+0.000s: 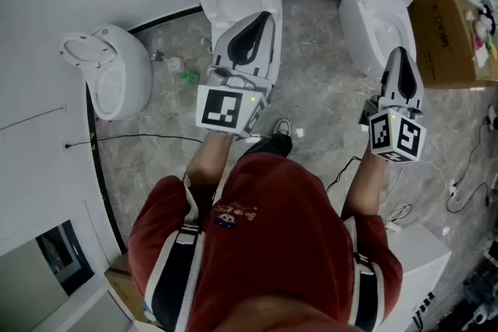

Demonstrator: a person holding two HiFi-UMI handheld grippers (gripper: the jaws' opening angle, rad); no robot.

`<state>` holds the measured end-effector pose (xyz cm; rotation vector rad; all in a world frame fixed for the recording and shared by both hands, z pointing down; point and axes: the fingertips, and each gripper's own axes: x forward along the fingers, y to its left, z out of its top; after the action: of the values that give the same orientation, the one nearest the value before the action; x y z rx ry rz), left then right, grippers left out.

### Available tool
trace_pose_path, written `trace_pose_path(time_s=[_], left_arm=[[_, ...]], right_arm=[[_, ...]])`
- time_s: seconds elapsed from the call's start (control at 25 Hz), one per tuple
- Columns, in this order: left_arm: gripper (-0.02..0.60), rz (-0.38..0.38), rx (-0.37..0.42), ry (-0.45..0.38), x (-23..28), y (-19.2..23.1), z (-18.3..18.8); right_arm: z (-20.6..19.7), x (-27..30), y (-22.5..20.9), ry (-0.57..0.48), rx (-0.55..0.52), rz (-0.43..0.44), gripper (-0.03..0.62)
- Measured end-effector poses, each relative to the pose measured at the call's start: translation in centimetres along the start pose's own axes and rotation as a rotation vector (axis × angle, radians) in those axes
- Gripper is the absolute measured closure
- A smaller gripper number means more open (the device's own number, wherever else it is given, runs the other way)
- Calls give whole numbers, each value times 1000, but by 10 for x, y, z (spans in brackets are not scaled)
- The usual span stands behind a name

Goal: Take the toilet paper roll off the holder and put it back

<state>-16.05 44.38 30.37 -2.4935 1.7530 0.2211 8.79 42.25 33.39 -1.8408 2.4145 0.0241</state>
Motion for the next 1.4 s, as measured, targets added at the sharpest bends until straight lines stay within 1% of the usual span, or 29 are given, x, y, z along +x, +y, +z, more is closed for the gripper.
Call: trace_pose_path(time_s=[0.08,0.16,0.24,0.36,0.44,0.52,0.64,0.76,1.04,1.2,1.4], left_arm=[[563,54,28,92,-38,-4,-37],[563,79,50,142,-79,-13,-53],[563,76,70,151,-116,-27,-50],[563,52,85,146,-161,-39,-30],[563,36,86,134,-183,-40,-17],[563,28,85,118,-196,-34,-8],[563,14,84,110,-206,-17,-2],[563,-4,82,97,-204,6,6],[563,-37,91,80,-196,77,12],[563,-42,85,70,-184,100,8],[563,-54,77,73,-159,106,-1]], right_arm=[[2,-48,13,-3,11,-14,585],[5,-93,27,-4,16,-21,585],[8,-133,44,1,14,-22,585],[14,-181,72,10,7,-30,585],[20,-202,90,9,9,-40,585],[25,-211,106,-1,9,-52,585],[26,-210,127,-10,24,-80,585],[29,-195,149,-22,29,-90,585],[21,-151,201,-36,15,-112,585],[11,-132,214,-30,18,-127,585],[2,-110,207,-28,26,-141,585]])
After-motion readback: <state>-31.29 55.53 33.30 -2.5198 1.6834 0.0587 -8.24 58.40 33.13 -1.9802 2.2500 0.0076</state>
